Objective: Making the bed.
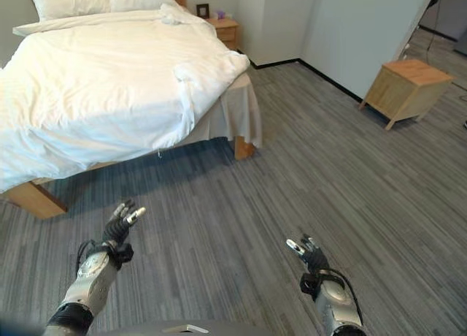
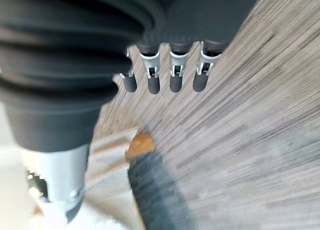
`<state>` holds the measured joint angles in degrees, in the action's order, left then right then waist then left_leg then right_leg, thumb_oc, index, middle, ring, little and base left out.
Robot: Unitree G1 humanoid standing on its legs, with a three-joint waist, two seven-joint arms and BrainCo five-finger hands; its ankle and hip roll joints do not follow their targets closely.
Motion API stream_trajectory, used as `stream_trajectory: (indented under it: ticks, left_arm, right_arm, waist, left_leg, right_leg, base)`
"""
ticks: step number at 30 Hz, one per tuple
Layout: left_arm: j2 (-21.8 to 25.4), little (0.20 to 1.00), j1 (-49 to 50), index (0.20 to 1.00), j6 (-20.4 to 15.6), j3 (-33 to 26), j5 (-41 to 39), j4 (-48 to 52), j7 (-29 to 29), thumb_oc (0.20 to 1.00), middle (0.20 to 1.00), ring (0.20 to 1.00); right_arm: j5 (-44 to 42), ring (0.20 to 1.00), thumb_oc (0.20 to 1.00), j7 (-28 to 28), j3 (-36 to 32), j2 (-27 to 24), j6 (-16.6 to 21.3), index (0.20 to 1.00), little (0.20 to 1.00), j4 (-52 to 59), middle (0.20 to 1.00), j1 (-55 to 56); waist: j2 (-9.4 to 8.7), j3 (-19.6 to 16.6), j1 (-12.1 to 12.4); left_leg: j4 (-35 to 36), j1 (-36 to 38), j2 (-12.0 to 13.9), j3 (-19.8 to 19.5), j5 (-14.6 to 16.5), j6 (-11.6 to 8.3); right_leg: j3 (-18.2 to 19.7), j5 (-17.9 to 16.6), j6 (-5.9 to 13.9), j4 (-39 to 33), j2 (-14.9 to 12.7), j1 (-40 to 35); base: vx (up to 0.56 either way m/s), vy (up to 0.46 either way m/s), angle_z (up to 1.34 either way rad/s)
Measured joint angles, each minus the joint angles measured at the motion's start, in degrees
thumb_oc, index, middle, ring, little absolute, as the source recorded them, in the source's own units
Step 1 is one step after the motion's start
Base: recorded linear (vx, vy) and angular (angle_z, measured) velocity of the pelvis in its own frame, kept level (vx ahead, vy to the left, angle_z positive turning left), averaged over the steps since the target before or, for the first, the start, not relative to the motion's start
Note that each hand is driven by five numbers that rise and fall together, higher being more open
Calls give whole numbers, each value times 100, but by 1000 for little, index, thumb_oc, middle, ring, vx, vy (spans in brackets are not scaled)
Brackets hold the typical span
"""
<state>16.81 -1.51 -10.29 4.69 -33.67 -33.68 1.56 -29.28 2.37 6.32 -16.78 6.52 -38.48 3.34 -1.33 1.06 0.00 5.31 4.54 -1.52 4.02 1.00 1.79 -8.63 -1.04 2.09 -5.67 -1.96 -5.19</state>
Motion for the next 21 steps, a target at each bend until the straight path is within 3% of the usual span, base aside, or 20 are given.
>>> stream_trajectory:
  ticks: [8, 12, 13, 14, 16, 18, 20, 21]
  left_arm:
    - [-92, 1000, 424, 1000, 87, -26, -3, -92, 28, 1000, 1000, 1000]
    - [-102, 1000, 335, 1000, 84, -61, -49, -60, 45, 1000, 1000, 1000]
    - [-129, 1000, 253, 1000, 83, -49, -125, -43, 52, 1000, 1000, 1000]
    - [-162, 1000, 143, 1000, 79, -52, -149, -17, 68, 1000, 1000, 1000]
    - [-127, 1000, 123, 1000, 79, -8, -145, 97, 77, 1000, 1000, 1000]
    - [-113, 1000, 128, 1000, 79, -16, -140, 358, 105, 1000, 1000, 1000]
    - [-68, 1000, 60, 1000, 59, -19, -137, 504, 123, 1000, 1000, 1000]
    - [6, 1000, -31, 1000, -16, -70, -125, 537, 227, 1000, 1000, 1000]
  right_arm:
    - [-4, 1000, 1000, 25, 198, 147, -2, 1000, 1000, 552, 1000, 2]
    - [-20, 1000, 1000, 3, 152, 140, 39, 1000, 1000, 907, 1000, -174]
    - [-51, 1000, 1000, -22, 98, 123, 96, 1000, 1000, 962, 1000, -313]
    - [-59, 1000, 1000, -62, 88, 130, 142, 1000, 1000, 991, 1000, -406]
    - [-70, 1000, 1000, -66, 121, 151, 141, 1000, 1000, 1157, 1000, -396]
    - [-69, 1000, 1000, -57, 115, 97, 152, 1000, 1000, 1591, 1000, -318]
    - [-72, 1000, 1000, -59, 88, 88, 178, 1000, 1000, 1738, 1000, -332]
    - [-70, 1000, 1000, -63, 160, 98, 180, 1000, 1000, 1784, 1000, -350]
  waist:
    - [-126, 243, 35]
    - [74, 429, 34]
    - [230, 558, 58]
    - [360, 714, 46]
    - [298, 788, 67]
    - [254, 827, 18]
    - [213, 811, -9]
    - [176, 817, -23]
  left_leg:
    - [27, -33, -2, 172, 5, 4]
    - [34, -111, 35, 206, 5, 77]
    - [17, -165, 152, 338, -19, 143]
    - [-1, -132, 156, 284, -7, 260]
    - [-46, -40, 49, 267, 74, 270]
    - [-108, -94, -92, 189, 171, 209]
    - [-162, -159, -126, 117, 203, 156]
    - [-181, -150, -90, -28, 245, 102]
  right_leg:
    - [187, -26, 26, -2, -2, 116]
    - [205, 42, 160, 714, 7, 554]
    - [148, 183, 313, 1482, 0, 1020]
    - [15, 234, 444, 2893, -143, 1696]
    - [-134, 311, 569, 4224, -489, 2374]
    - [-372, 473, 576, 3633, -1137, 2591]
    - [-313, 370, 652, 2384, -1450, 2587]
    - [-162, 11, 971, 943, -1603, 2472]
  base:
    - [16, 59, -12]
    - [-34, 136, -14]
    - [152, 87, -8]
    - [261, 64, -6]
    - [343, -84, 16]
    - [342, -208, 40]
    - [428, -297, 37]
    - [380, -276, 32]
